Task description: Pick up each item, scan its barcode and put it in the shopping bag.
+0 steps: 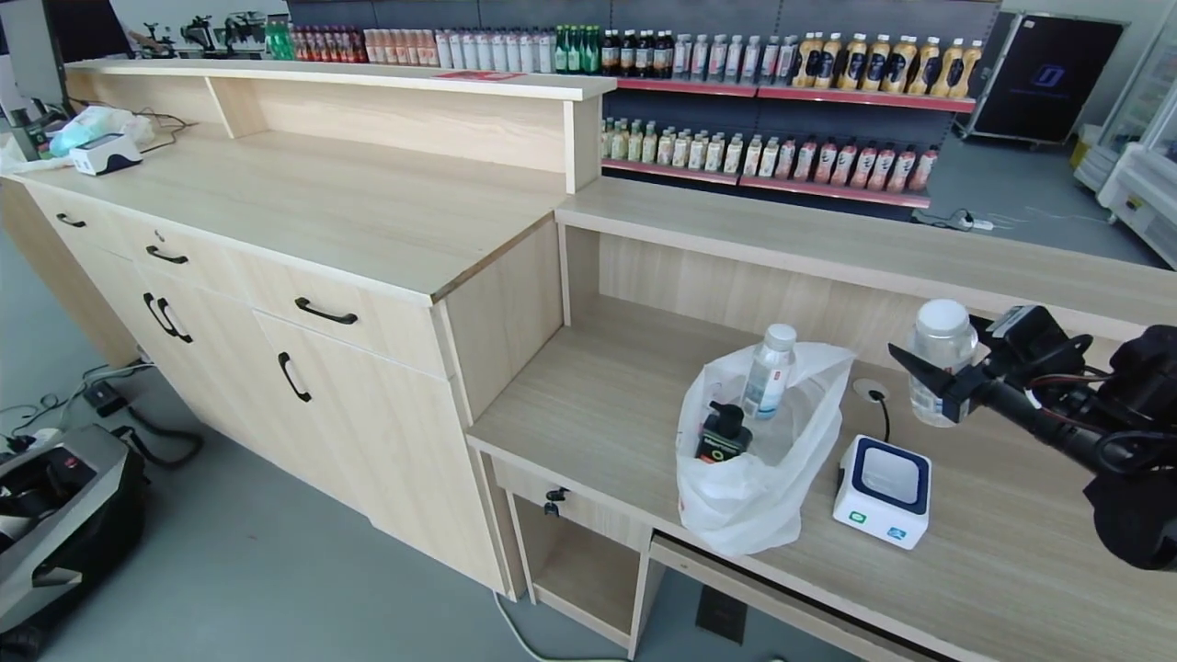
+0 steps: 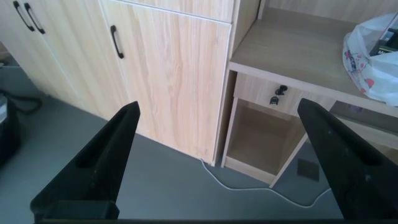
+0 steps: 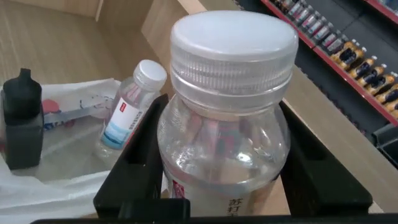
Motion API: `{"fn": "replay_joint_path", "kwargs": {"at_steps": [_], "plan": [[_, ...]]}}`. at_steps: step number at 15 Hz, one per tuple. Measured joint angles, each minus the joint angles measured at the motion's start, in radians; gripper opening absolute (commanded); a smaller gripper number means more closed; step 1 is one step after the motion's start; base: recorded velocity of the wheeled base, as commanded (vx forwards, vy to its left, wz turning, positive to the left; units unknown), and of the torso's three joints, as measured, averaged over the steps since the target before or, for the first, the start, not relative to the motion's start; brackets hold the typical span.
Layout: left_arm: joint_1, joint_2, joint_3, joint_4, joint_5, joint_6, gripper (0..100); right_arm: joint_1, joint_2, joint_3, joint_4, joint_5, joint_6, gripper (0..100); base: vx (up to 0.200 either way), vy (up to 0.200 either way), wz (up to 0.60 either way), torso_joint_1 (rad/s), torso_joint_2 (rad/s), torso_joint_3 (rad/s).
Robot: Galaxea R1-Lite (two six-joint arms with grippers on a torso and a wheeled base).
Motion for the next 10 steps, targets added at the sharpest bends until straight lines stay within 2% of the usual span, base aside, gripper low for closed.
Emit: {"fn": "replay_joint_path", "kwargs": {"at_steps": [6, 10], "plan": [[0.000, 0.000, 0.000, 0.000, 0.000, 0.000, 100, 0.011, 0.110, -0.073, -0.004, 0.099, -0.003, 0, 0.000, 0.000, 0.00, 0.000, 0.00, 0.000], [0.000, 0.000, 0.000, 0.000, 0.000, 0.000, 100, 0.025, 0.175, -0.150, -0.005, 0.110, -0.036, 0, 0.000, 0.000, 0.00, 0.000, 0.00, 0.000]]}}
